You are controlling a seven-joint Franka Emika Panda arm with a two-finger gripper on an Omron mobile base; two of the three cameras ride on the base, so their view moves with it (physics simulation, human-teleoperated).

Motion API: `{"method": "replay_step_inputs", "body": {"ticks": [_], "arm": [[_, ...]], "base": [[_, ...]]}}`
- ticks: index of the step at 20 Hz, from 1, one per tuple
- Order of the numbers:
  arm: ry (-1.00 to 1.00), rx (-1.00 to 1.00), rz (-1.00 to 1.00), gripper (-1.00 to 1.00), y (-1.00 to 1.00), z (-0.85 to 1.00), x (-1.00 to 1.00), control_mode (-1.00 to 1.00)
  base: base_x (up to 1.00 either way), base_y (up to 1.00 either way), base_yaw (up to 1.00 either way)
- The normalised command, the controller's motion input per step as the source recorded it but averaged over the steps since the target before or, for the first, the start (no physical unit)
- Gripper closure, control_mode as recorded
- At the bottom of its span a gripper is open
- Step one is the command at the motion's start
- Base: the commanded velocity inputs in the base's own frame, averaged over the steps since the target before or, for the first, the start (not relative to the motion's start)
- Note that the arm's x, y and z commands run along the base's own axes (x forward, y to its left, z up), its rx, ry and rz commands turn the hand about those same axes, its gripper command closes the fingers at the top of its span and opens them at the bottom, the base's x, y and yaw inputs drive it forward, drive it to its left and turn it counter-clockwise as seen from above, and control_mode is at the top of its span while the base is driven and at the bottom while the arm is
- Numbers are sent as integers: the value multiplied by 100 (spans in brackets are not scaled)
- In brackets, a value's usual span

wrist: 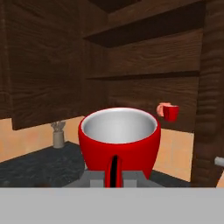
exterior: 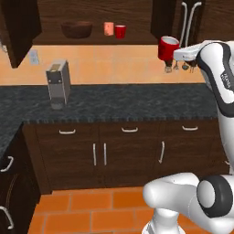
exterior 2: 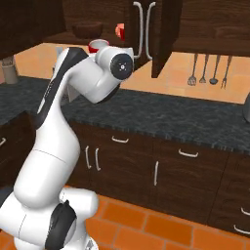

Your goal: Gather all objects into one cabinet and sort the glasses and bowls to opposite sides.

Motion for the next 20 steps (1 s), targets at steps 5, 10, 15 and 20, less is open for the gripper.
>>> {"method": "replay_step_inputs", "body": {"ticks": [5, 10, 15, 20], "arm": [[0, 0, 0, 100, 0, 0, 0, 100], [0, 0, 0, 100, 0, 0, 0, 100], [0, 0, 0, 100, 0, 0, 0, 100], [0, 0, 0, 100, 0, 0, 0, 100]], "base": [[-9, 54, -28], [15, 39, -24], [35, 60, -22], [8, 54, -9]]}}
